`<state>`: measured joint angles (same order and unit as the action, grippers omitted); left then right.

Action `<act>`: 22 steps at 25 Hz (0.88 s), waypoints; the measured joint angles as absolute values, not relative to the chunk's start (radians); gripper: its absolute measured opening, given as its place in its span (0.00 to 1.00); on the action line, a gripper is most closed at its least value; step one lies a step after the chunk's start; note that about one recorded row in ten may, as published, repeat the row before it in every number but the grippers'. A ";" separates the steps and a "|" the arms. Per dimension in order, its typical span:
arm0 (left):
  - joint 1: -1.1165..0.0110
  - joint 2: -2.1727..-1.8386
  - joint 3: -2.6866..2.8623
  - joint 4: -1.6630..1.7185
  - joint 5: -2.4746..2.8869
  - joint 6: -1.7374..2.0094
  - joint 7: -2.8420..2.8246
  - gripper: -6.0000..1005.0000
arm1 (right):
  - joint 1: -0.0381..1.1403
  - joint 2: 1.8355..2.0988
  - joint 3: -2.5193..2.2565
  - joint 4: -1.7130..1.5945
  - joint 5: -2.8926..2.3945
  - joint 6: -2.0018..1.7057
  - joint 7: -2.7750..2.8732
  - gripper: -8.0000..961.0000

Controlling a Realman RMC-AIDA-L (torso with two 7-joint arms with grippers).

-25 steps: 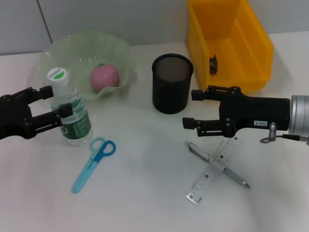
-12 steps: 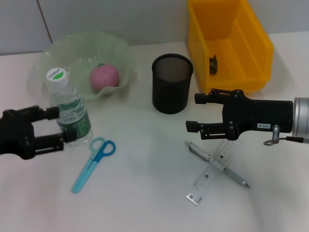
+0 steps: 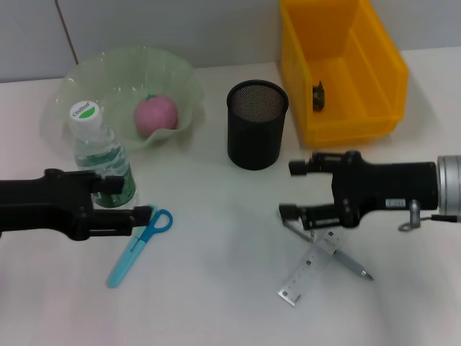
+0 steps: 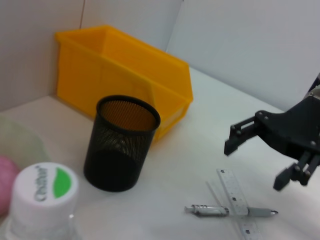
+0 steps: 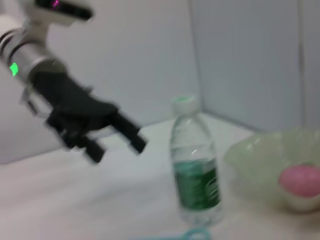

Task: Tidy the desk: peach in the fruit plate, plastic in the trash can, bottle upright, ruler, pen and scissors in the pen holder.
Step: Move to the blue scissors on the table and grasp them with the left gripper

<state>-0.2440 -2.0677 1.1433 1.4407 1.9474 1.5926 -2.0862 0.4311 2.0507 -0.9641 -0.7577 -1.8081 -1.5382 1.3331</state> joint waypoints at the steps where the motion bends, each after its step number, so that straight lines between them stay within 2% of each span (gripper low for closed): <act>1: -0.248 -2.068 1.155 1.448 1.953 1.590 -2.104 0.79 | 0.431 2.052 -0.965 -0.773 -1.837 -1.549 1.347 0.85; 7: -0.284 -2.068 1.235 1.504 2.021 1.583 -2.239 0.78 | 0.400 2.067 -0.963 -0.902 -1.998 -1.622 1.421 0.85; 14: -0.311 -2.069 1.342 1.590 2.155 1.565 -2.397 0.78 | 0.375 2.068 -0.902 -0.972 -2.031 -1.692 1.419 0.85; 22: -0.454 -2.073 1.646 1.674 2.573 1.569 -2.850 0.78 | 0.375 2.067 -0.872 -0.983 -2.077 -1.702 1.377 0.85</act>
